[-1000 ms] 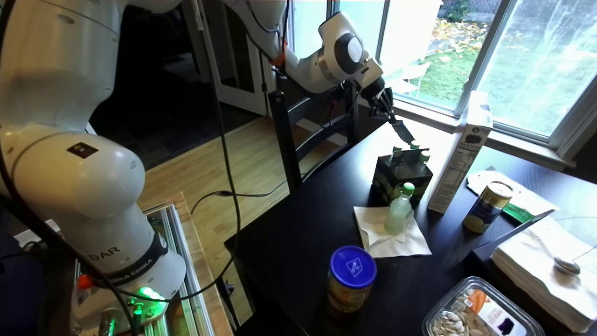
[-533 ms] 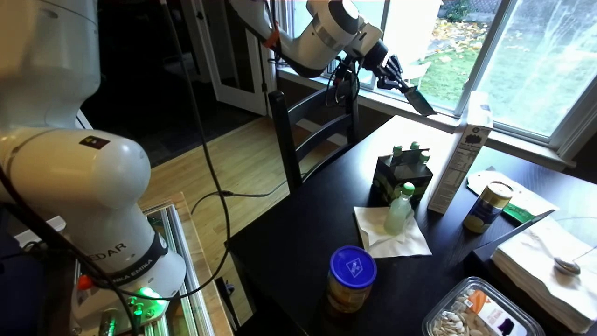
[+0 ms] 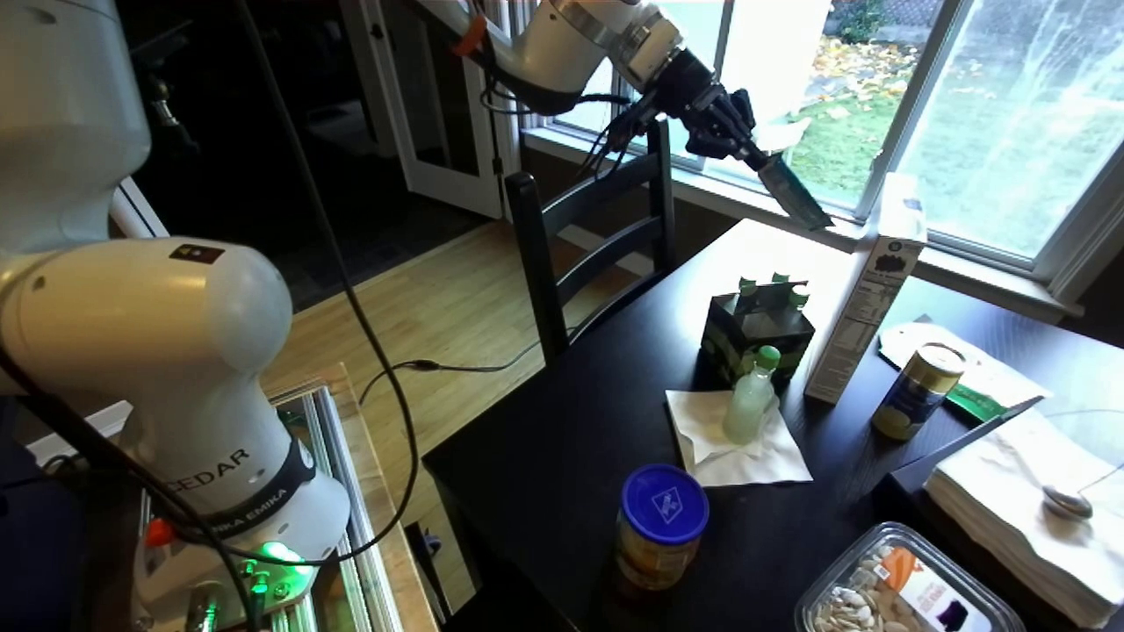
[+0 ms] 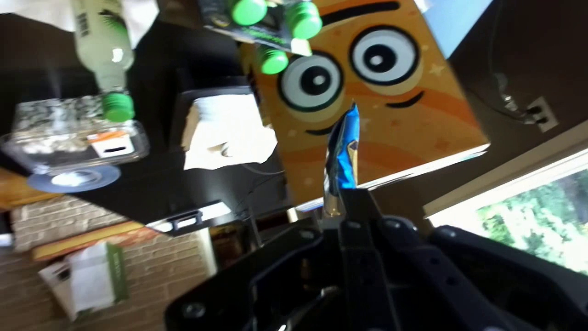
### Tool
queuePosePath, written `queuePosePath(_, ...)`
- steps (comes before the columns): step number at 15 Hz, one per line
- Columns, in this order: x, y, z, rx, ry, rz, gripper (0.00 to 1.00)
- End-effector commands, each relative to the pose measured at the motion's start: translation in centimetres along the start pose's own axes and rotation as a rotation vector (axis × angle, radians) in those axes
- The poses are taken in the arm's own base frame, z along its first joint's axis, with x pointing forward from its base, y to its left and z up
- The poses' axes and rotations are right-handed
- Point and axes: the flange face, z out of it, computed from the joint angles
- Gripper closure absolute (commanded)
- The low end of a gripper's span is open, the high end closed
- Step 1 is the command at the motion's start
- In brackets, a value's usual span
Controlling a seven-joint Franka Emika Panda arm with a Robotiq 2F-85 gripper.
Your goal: Move the blue packet to the right
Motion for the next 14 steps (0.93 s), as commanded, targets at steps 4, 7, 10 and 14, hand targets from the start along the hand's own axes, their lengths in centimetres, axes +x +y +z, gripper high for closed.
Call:
queuePosePath(4, 2.3, 7.4, -3.4, -0.187, 0.126, 0.133, 0.99)
queuePosePath(7, 3.6, 10.2, -3.2, -0.217, 0.186, 0.145, 1.0)
queuePosePath(10, 3.0, 9.4, -2.5, -0.242, 0.19, 0.118, 0.99)
queuePosePath(14, 3.8, 10.3, -2.1, -0.242, 0.191, 0.118, 0.99)
